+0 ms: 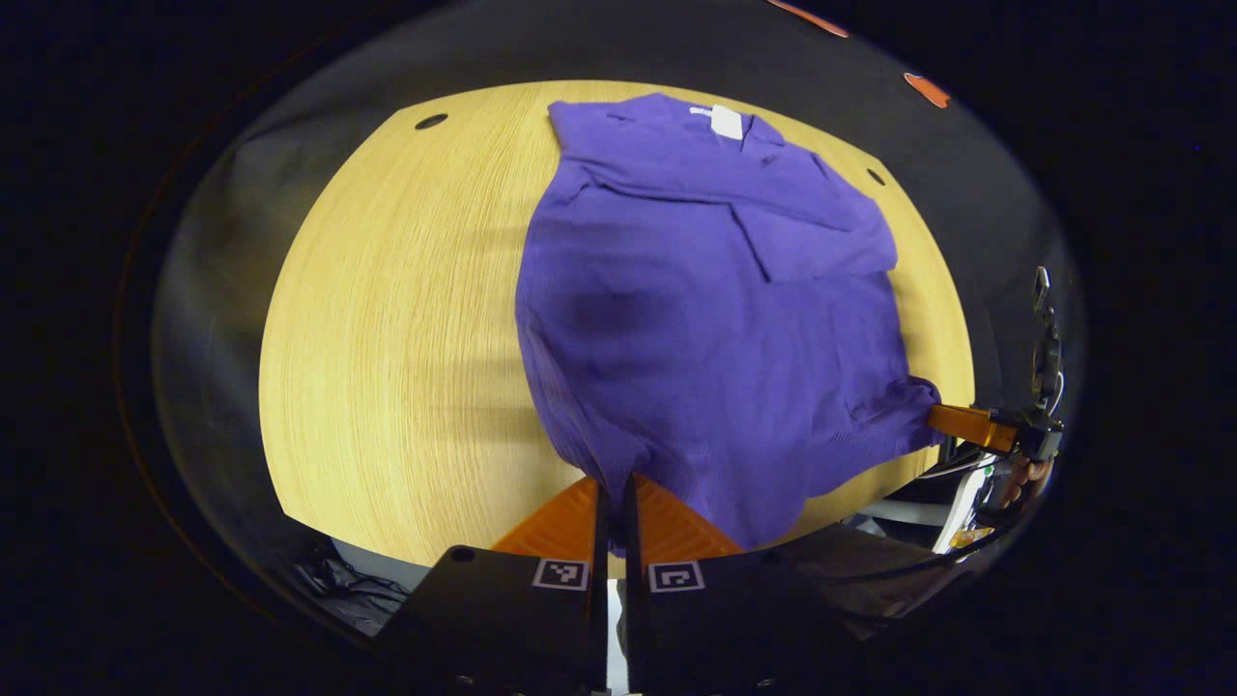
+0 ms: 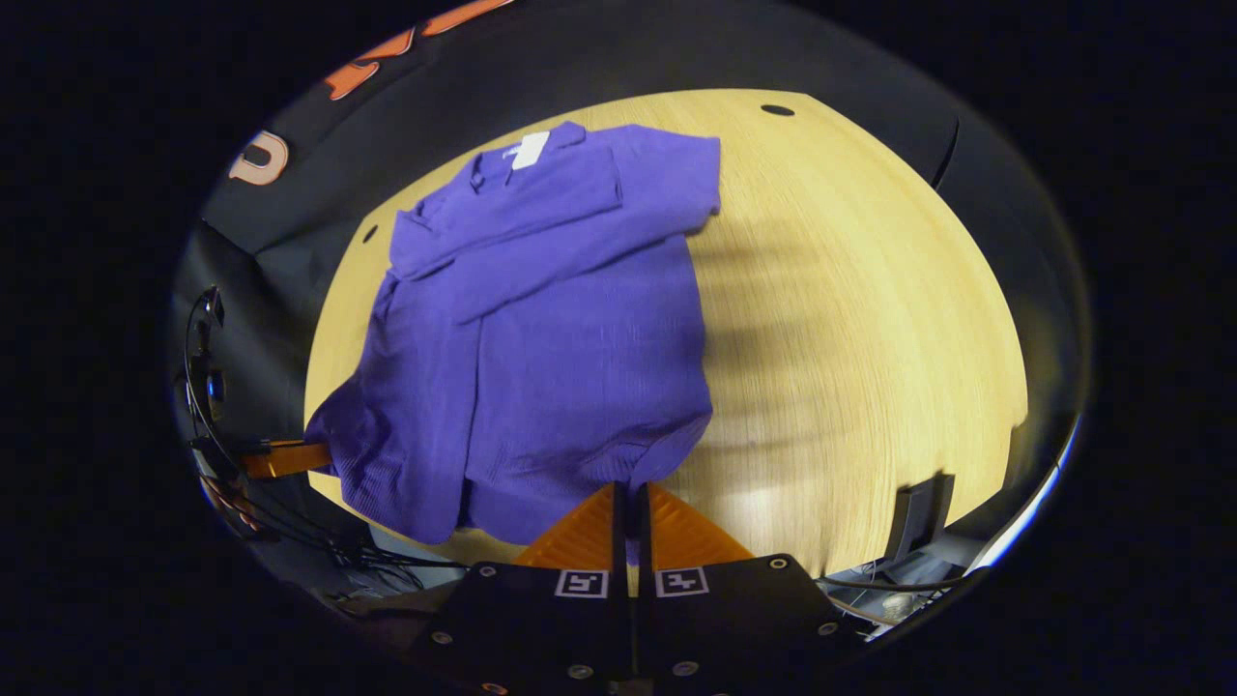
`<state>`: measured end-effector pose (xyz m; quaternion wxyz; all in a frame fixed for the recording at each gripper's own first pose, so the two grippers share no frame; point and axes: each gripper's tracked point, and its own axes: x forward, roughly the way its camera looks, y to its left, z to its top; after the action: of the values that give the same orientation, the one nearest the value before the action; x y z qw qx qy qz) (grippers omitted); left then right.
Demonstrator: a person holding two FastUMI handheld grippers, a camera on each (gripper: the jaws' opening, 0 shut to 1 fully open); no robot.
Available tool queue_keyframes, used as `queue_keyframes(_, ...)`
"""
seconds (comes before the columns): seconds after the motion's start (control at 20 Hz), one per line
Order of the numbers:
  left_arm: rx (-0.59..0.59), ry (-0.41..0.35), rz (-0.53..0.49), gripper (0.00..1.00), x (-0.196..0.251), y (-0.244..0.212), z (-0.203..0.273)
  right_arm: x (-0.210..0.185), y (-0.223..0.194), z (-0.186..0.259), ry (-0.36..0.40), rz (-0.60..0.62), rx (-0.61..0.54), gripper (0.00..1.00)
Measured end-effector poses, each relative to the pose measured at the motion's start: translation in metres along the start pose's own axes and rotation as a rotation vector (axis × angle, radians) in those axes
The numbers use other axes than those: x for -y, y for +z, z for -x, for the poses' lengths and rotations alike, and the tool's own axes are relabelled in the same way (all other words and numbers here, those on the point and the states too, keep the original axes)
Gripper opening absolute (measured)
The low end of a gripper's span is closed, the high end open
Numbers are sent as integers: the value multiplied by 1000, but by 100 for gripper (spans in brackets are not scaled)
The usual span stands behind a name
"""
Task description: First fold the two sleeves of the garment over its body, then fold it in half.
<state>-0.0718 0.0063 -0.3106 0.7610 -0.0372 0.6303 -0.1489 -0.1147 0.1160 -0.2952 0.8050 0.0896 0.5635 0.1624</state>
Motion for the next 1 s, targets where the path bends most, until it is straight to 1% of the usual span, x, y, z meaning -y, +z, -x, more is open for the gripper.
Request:
queue_keyframes(0.1, 26, -6, -25, 8, 4, 13, 15, -6, 22, 15, 30, 6, 37, 3)
queue_keyframes(0.25, 63, -13, -24, 8, 6, 37, 32, -19, 49, 34, 80, 20, 81, 3)
queue_keyframes(0.35, 90, -13, -24, 8, 6, 55, 42, -22, 67, 43, 86, 46, 108, 3)
queue_keyframes(0.65, 166, -5, -32, 8, 15, 120, 62, -28, 118, 59, 74, 129, 168, 3)
queue_keyframes(0.75, 172, -3, -47, 8, 19, 139, 60, -26, 143, 63, 64, 143, 200, 2)
queue_keyframes(0.9, 182, 11, -87, 8, 28, 176, 56, -24, 193, 65, 55, 155, 257, 1)
queue_keyframes(0.95, 189, 0, -84, 8, 35, 189, 55, -22, 205, 63, 47, 163, 268, 1)
queue_keyframes(1.0, 184, 4, -77, 8, 37, 196, 54, -17, 210, 57, 36, 171, 253, 1)
